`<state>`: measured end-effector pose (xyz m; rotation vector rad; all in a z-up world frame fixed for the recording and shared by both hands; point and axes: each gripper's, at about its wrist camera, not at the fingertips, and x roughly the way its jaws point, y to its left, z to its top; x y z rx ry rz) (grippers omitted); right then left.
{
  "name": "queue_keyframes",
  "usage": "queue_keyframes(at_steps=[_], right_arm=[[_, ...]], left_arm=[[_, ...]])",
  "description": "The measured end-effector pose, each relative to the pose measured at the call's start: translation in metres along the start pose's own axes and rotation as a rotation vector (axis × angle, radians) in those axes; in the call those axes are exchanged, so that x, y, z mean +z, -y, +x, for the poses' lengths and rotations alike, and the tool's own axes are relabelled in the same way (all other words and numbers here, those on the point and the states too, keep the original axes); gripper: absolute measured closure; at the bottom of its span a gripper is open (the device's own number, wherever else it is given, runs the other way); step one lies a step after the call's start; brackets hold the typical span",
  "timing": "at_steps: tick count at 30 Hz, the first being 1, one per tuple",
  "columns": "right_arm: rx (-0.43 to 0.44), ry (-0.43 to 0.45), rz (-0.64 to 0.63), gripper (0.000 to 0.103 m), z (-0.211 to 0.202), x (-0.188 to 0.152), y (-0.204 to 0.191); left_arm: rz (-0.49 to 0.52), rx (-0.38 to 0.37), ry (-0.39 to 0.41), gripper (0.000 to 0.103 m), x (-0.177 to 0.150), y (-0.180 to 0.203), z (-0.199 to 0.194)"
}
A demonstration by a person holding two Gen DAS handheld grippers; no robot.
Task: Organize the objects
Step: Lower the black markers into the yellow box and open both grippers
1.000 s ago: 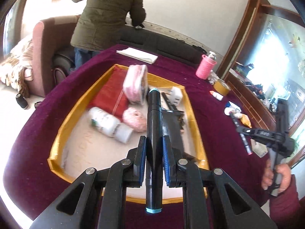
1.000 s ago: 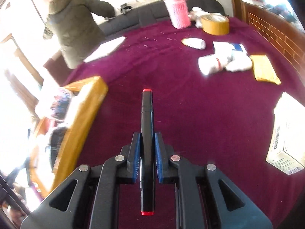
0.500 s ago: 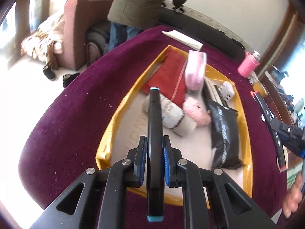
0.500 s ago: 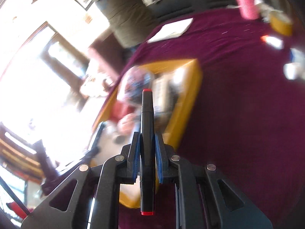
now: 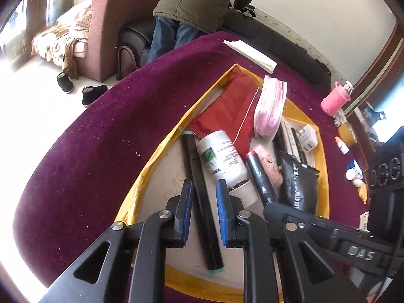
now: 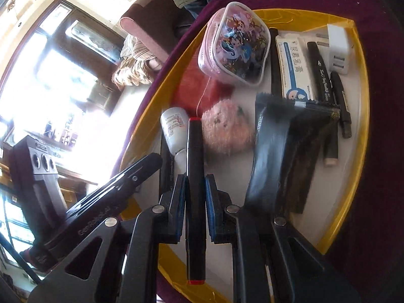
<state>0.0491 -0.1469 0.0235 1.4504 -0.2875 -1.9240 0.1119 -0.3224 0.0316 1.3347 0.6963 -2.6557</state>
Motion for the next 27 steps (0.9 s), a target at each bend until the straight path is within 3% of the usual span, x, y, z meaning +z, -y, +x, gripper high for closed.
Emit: queue_keyframes(at_steps=[3, 4, 5, 6, 9, 11, 17, 22, 27], right_arm=[[-0.054, 0.008, -0.017, 0.090, 0.007, 0.004, -0.002], [-0.073, 0.012, -0.028, 0.090, 0.007, 0.007, -0.002], [-0.092, 0.017, -0.042, 0.090, 0.008, 0.009, -0.004], [-0.118, 0.020, -0.061, 0.090, 0.010, 0.010, -0.008], [-0.171, 0.025, -0.101, 0.084, 0.014, 0.010, -0.019], [-0.177, 0.026, -0.126, 0.067, 0.015, 0.010, -0.028], [-0.185, 0.104, -0.192, 0.054, -0.015, 0.011, -0.042], [-0.221, 0.194, -0.231, 0.044, -0.051, 0.004, -0.031], [-0.253, 0.266, -0.172, 0.043, -0.114, -0.025, 0.022]], left_arm=[[-0.024, -0.048, 0.005, 0.083, -0.002, -0.006, -0.007], [-0.023, -0.051, 0.013, 0.078, -0.002, -0.006, -0.011], [-0.021, -0.049, 0.021, 0.061, -0.002, -0.004, -0.015], [-0.020, -0.050, 0.038, 0.052, -0.002, -0.003, -0.020], [-0.018, -0.048, 0.076, 0.042, -0.004, -0.005, -0.033], [-0.017, -0.050, 0.098, 0.040, -0.003, -0.005, -0.039], [-0.015, -0.037, 0.136, 0.038, -0.002, -0.003, -0.053], [0.152, -0.032, 0.188, 0.036, -0.010, 0.042, -0.071], [0.321, -0.109, 0.163, 0.031, -0.023, 0.104, -0.069]])
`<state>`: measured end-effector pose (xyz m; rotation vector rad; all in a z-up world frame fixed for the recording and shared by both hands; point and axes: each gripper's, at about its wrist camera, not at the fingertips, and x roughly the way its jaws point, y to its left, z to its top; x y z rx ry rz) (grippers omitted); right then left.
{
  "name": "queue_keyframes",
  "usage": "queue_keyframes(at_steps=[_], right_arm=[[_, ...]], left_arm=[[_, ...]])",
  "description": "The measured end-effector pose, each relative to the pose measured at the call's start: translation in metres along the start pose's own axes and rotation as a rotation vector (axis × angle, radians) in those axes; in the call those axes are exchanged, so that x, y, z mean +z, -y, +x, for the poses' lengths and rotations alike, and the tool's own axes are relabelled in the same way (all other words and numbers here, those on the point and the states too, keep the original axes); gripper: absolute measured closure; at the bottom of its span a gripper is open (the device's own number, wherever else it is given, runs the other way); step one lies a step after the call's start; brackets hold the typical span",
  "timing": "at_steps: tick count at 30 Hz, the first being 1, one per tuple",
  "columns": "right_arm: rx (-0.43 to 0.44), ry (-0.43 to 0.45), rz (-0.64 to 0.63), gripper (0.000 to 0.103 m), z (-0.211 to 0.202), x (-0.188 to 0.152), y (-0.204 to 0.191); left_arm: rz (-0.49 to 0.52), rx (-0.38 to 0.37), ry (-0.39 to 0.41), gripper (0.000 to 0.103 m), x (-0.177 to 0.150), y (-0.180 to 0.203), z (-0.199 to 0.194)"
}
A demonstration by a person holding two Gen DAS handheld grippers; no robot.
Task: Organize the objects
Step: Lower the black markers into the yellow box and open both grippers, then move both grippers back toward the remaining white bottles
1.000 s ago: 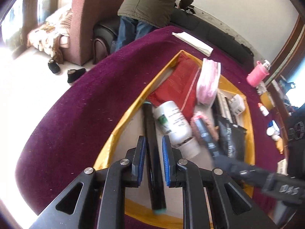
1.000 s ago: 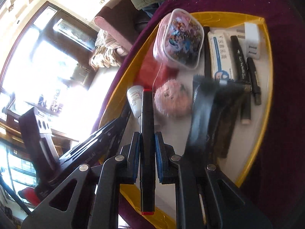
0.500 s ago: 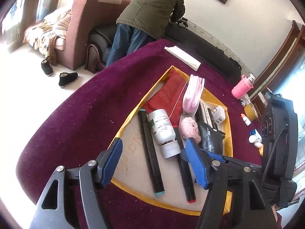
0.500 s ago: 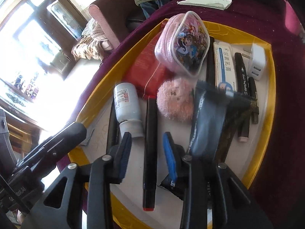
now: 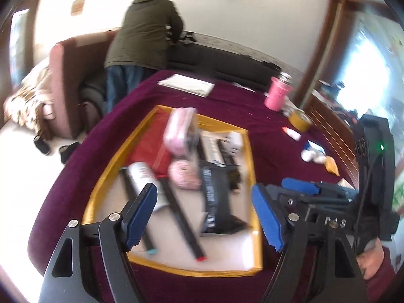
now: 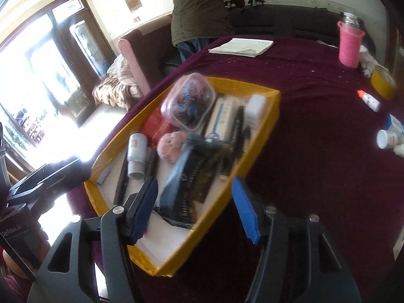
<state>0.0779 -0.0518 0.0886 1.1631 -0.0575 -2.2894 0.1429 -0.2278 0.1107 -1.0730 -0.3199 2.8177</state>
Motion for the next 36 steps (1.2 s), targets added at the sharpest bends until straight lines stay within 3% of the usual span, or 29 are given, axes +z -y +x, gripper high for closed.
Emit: queue_keyframes(at_steps=[9, 14, 18, 22, 25, 28, 32, 34, 36], right_arm=[[-0.237, 0.076, 0.133, 0.037, -0.082, -0.021, 0.133], [-0.358, 0.148, 0.296, 0.035, -0.140, -0.014, 0.215], [-0.404, 0.155, 0.388, 0.032, -0.157, 0.001, 0.260], [-0.384, 0.085, 0.423, 0.032, -0.133, 0.019, 0.285], [-0.359, 0.054, 0.439, 0.032, -0.106, 0.038, 0.293], [-0.334, -0.010, 0.424, 0.033, -0.072, 0.056, 0.299], [-0.401, -0.070, 0.408, 0.033, -0.030, 0.076, 0.313], [-0.427, -0.094, 0.417, 0.033, -0.015, 0.080, 0.321], [-0.398, -0.108, 0.428, 0.033, -0.002, 0.079, 0.325]], left_arm=[[0.163, -0.190, -0.149, 0.031, -0.004, 0.112, 0.048], [0.205, -0.222, -0.227, 0.031, -0.022, 0.160, 0.090], [0.235, -0.200, -0.260, 0.031, -0.035, 0.177, 0.119], [0.247, -0.134, -0.288, 0.031, -0.046, 0.178, 0.141], [0.239, -0.130, -0.281, 0.031, -0.049, 0.175, 0.145], [0.259, -0.136, -0.273, 0.021, -0.054, 0.178, 0.146], [0.293, -0.160, -0.300, 0.003, -0.054, 0.183, 0.150], [0.296, -0.163, -0.303, 0.002, -0.053, 0.182, 0.150], [0.290, -0.166, -0.301, 0.002, -0.053, 0.181, 0.150]])
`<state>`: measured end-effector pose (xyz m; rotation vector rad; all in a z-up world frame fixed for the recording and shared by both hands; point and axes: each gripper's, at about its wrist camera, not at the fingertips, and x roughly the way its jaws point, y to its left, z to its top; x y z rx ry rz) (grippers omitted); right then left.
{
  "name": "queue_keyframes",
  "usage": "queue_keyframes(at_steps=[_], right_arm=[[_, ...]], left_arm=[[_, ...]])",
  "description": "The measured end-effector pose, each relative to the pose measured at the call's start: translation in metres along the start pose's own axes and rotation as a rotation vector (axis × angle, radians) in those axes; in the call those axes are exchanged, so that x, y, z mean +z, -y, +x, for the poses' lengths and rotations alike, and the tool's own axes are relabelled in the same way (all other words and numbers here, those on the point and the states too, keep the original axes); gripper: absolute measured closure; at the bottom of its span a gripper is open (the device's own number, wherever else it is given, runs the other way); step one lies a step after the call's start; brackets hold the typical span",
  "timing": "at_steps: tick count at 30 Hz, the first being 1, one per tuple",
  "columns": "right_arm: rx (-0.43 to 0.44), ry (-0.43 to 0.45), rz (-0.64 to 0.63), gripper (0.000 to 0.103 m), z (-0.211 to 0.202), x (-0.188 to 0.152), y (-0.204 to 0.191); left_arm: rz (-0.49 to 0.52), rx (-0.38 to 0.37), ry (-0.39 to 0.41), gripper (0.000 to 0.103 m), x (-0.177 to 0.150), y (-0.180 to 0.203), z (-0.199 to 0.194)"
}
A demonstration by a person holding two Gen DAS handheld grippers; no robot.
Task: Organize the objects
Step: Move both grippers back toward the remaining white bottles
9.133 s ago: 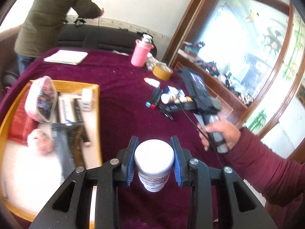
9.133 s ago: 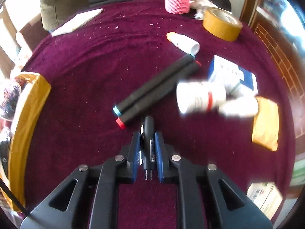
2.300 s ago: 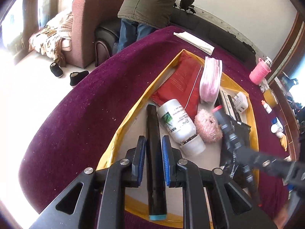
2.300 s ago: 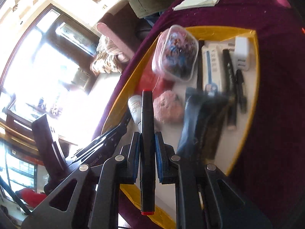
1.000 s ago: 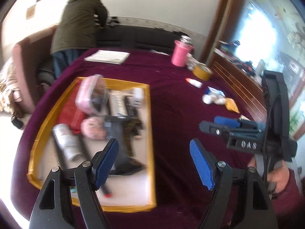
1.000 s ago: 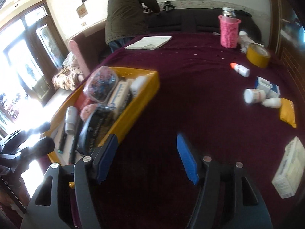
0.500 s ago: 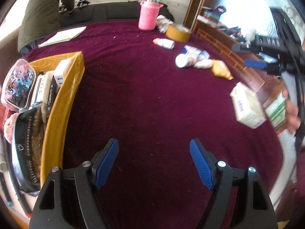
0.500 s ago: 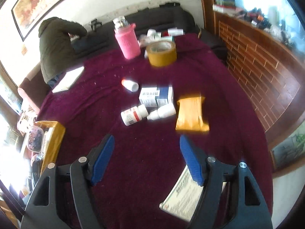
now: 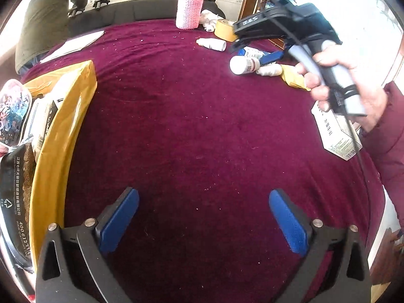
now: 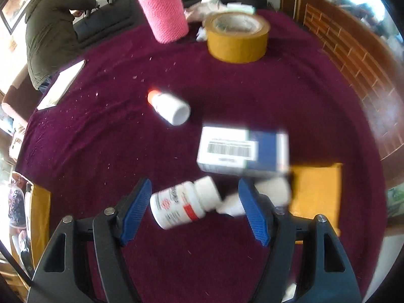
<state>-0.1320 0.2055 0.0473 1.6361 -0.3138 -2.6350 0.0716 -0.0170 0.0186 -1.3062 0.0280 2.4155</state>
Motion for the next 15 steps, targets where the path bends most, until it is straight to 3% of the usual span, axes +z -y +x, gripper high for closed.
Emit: queue_keyframes(at_steps=[2, 7, 11, 13, 15], right_arm=[[0.034, -0.011, -0.039, 0.033, 0.005, -0.005, -0.008], [0.098, -0.090, -0.282, 0.038, -0.001, -0.047, -0.051], [0.294, -0.230, -0.435, 0.038, -0.017, -0.096, -0.075], [0.320, -0.223, -0.453, 0.038, -0.034, -0.111, -0.072], [0.292, -0.162, -0.399, 0.038, -0.054, -0.115, -0.055]], left_arm=[[-0.010, -0.014, 0.005, 0.002, 0.001, -0.001, 0.001], [-0.020, -0.027, 0.010, 0.002, 0.002, -0.002, 0.000], [-0.033, -0.045, 0.016, 0.002, 0.001, -0.005, -0.001], [-0.052, -0.064, 0.024, 0.002, 0.001, -0.009, -0.003], [-0.104, -0.095, 0.005, 0.003, 0.005, -0.013, -0.006]])
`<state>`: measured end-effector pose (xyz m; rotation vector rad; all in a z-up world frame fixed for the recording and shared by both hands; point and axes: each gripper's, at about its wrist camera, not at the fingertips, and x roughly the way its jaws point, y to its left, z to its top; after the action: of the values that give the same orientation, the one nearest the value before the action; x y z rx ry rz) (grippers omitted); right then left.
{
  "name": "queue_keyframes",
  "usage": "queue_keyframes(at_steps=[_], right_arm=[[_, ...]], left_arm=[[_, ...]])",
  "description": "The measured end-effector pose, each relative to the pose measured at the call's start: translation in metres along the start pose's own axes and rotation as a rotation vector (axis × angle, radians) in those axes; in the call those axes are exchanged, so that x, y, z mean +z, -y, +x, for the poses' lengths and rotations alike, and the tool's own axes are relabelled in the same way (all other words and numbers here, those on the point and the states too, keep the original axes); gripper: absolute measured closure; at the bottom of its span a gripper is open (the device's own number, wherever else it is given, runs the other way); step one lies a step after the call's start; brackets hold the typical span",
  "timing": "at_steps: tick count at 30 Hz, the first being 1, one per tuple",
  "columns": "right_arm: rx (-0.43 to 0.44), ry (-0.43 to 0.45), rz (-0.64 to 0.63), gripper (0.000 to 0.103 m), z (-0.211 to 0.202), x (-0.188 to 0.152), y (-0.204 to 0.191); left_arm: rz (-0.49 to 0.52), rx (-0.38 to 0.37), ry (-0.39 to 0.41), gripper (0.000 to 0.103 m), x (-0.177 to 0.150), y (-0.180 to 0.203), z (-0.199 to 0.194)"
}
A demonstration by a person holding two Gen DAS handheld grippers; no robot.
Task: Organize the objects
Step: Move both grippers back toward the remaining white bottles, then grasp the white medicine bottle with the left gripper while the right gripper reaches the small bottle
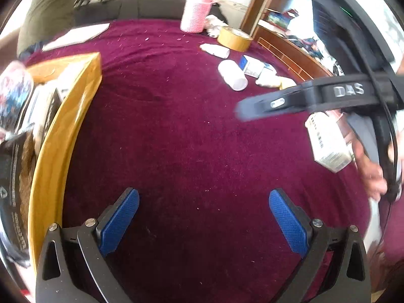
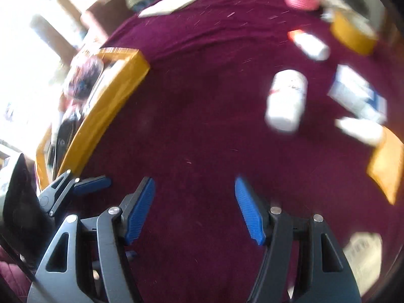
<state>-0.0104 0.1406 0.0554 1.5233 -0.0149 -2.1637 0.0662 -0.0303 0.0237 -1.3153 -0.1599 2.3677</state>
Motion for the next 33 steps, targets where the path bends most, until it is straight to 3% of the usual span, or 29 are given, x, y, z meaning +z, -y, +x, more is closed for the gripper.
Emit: queue_keyframes(at_steps=[2, 3, 9, 13, 18, 19, 20, 21, 22, 23, 26, 33], right_arm=[[-0.039, 0.084, 0.083, 0.038, -0.024, -0.009, 0.016], [-0.053, 0.138, 0.135, 0.037, -0.040, -0.016, 0.027], [-0.037, 0.345, 0.338, 0.034, -0.100, -0.057, 0.082], [-0.046, 0.386, 0.428, 0.034, -0.116, -0.080, 0.116], [-0.055, 0.396, 0.498, 0.034, -0.117, -0.084, 0.146], [-0.057, 0.400, 0.506, 0.034, -0.118, -0.085, 0.151], [-0.054, 0.402, 0.512, 0.034, -0.117, -0.083, 0.155], [-0.051, 0.402, 0.513, 0.034, -0.118, -0.081, 0.161], [-0.049, 0.401, 0.512, 0.034, -0.116, -0.076, 0.162], [-0.046, 0.400, 0.508, 0.034, -0.114, -0.071, 0.162], [-0.045, 0.391, 0.476, 0.034, -0.111, -0.059, 0.161], [-0.106, 0.301, 0.399, 0.034, -0.089, -0.015, 0.148]], left_arm=[[-0.049, -0.081, -0.010, 0.003, 0.015, -0.001, -0.003], [-0.053, -0.079, 0.004, 0.003, 0.028, 0.001, -0.005], [-0.045, 0.028, 0.080, 0.003, 0.100, 0.025, 0.028], [-0.120, 0.061, 0.034, 0.003, 0.137, 0.030, 0.084], [-0.077, 0.157, 0.009, 0.003, 0.157, 0.043, 0.131], [-0.063, 0.166, 0.004, 0.006, 0.159, 0.046, 0.138], [-0.029, 0.192, 0.006, 0.018, 0.161, 0.051, 0.143], [0.018, 0.213, 0.016, 0.035, 0.162, 0.056, 0.145], [0.049, 0.233, 0.018, 0.059, 0.163, 0.058, 0.146], [0.051, 0.222, 0.011, 0.074, 0.163, 0.057, 0.144], [0.037, 0.184, 0.006, 0.074, 0.163, 0.046, 0.136], [0.025, 0.077, 0.072, 0.074, 0.133, 0.030, 0.067]])
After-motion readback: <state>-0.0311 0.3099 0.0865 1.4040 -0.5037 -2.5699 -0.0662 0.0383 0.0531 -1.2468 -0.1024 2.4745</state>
